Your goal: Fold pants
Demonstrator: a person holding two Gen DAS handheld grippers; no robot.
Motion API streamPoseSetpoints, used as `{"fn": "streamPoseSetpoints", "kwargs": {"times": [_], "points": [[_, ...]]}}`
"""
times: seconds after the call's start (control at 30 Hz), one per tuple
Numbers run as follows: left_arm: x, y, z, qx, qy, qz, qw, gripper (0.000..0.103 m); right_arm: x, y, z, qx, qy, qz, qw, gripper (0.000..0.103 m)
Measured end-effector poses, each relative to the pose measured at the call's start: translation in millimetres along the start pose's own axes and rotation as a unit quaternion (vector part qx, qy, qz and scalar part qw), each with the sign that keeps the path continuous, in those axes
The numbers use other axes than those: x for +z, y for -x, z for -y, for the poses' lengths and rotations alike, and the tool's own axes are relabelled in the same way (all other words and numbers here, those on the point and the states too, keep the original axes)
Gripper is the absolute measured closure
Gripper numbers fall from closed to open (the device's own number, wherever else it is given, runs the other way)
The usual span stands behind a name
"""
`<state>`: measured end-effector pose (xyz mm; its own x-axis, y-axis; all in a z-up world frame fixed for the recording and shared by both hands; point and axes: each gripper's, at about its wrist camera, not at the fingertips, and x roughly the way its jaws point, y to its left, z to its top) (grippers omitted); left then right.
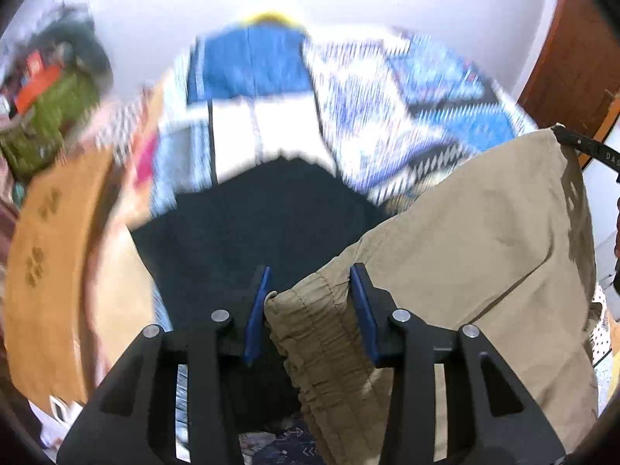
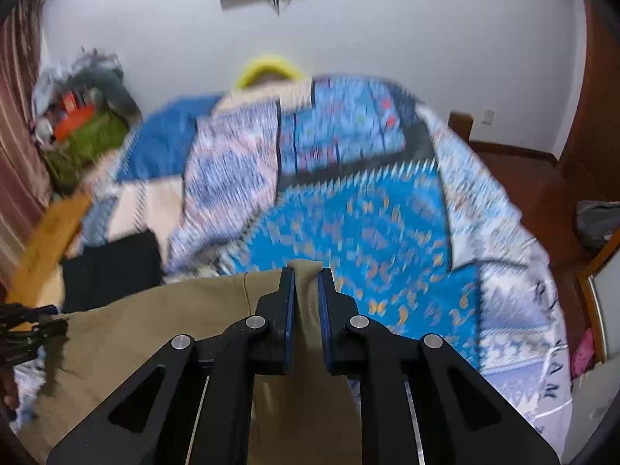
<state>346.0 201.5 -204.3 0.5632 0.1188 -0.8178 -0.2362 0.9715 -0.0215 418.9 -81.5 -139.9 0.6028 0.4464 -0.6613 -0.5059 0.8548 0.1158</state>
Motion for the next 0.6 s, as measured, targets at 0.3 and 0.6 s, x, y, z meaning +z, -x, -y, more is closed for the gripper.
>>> {"fn": "streamPoseSetpoints", "kwargs": {"times": [0.3,0.6], "points": [[21,108,18,-0.014,-0.023,0.102,0.9944,0.08,47,141,-20,0.004,0.014,0.133,0.991,0.093],[-29,134,38,-0.025,-0.058,0.09,0.994,0.083,-12,201,-30,0.005,0.028,0.14,0.99,0.093]]}}
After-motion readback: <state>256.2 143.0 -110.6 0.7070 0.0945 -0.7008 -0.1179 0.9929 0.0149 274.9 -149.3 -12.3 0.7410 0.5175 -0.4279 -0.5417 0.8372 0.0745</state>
